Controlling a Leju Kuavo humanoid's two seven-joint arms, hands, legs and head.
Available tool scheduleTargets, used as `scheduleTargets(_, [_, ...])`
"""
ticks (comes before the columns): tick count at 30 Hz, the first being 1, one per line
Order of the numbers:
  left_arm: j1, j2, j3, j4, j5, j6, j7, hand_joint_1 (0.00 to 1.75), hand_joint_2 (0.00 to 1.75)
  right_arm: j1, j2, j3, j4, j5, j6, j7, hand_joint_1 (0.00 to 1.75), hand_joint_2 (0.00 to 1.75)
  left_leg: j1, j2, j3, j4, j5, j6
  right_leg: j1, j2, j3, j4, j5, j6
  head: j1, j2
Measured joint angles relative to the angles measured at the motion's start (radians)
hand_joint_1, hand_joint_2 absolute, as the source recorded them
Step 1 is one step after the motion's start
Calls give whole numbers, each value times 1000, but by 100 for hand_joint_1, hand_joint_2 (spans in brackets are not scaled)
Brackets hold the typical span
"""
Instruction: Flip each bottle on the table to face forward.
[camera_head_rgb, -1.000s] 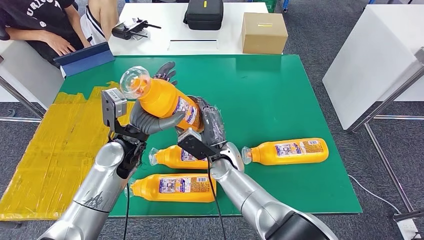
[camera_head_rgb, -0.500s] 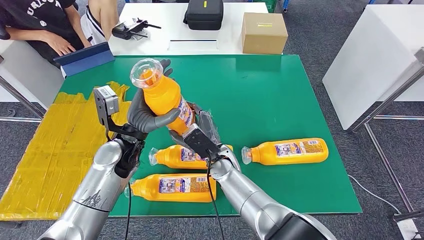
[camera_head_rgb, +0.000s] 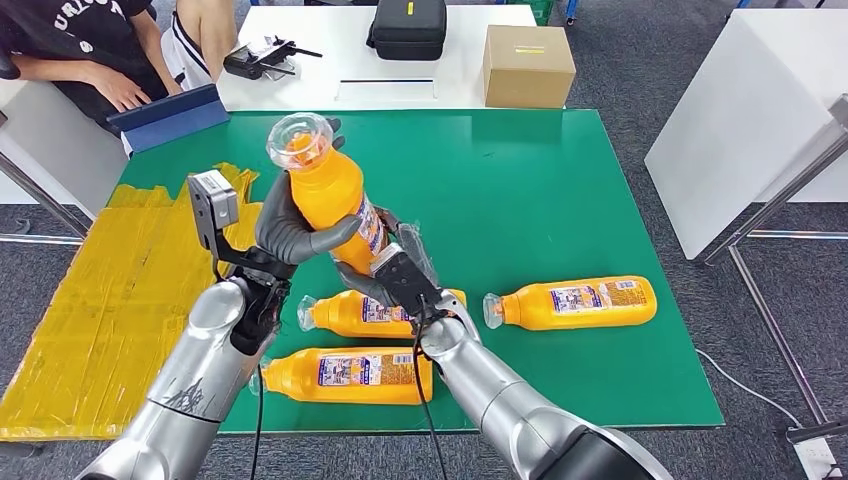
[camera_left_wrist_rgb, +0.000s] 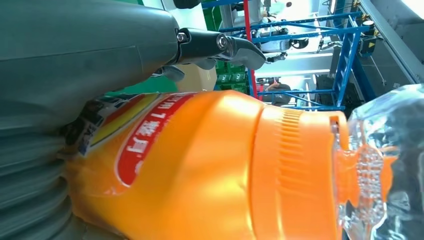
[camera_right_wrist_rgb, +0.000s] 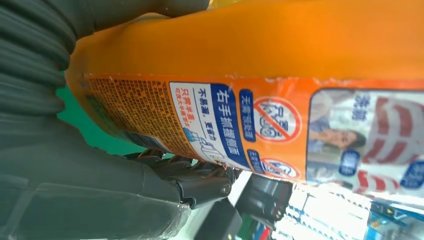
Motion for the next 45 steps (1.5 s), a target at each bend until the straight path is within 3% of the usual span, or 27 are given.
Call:
scheduleTargets(2, [-7,-5,0,5,1,1,-1,124,175,0,0,-1,-7,-26,16,0,175,175,0,0,0,0,0,0,0,0,0,0,0,0,0,0])
scheduleTargets(3, [-10,-7,1,7,1,2,-2,105,175,0,0,-1,-11,-34,19,0,175,175,0,0,0,0,0,0,0,0,0,0,0,0,0,0])
scheduleTargets(6, [-15,-13,2,10,0,7,-3,0,175,1,0,-1,-20,-46,18,2,175,175,0,0,0,0,0,0,0,0,0,0,0,0,0,0])
scheduleTargets(13, [-18,-27,4,27,-48,17,-38,0,175,3,0,-8,-26,-15,-9,0,175,175,0,0,0,0,0,0,0,0,0,0,0,0,0,0])
scheduleTargets(14, [-19,-29,5,31,-52,17,-42,12,175,3,0,-11,-26,-10,-9,0,175,175,0,0,0,0,0,0,0,0,0,0,0,0,0,0])
scheduleTargets(17, [-21,-31,8,40,-60,15,-50,142,175,3,0,-19,-26,2,-9,0,175,175,0,0,0,0,0,0,0,0,0,0,0,0,0,0])
scheduleTargets(18, [-22,-31,8,42,-62,14,-51,174,175,3,0,-21,-26,5,-9,0,175,175,0,0,0,0,0,0,0,0,0,0,0,0,0,0])
scheduleTargets(45, [-40,-39,13,80,-70,-7,-65,175,175,4,0,-51,-26,39,-34,0,175,175,0,0,0,0,0,0,0,0,0,0,0,0,0,0])
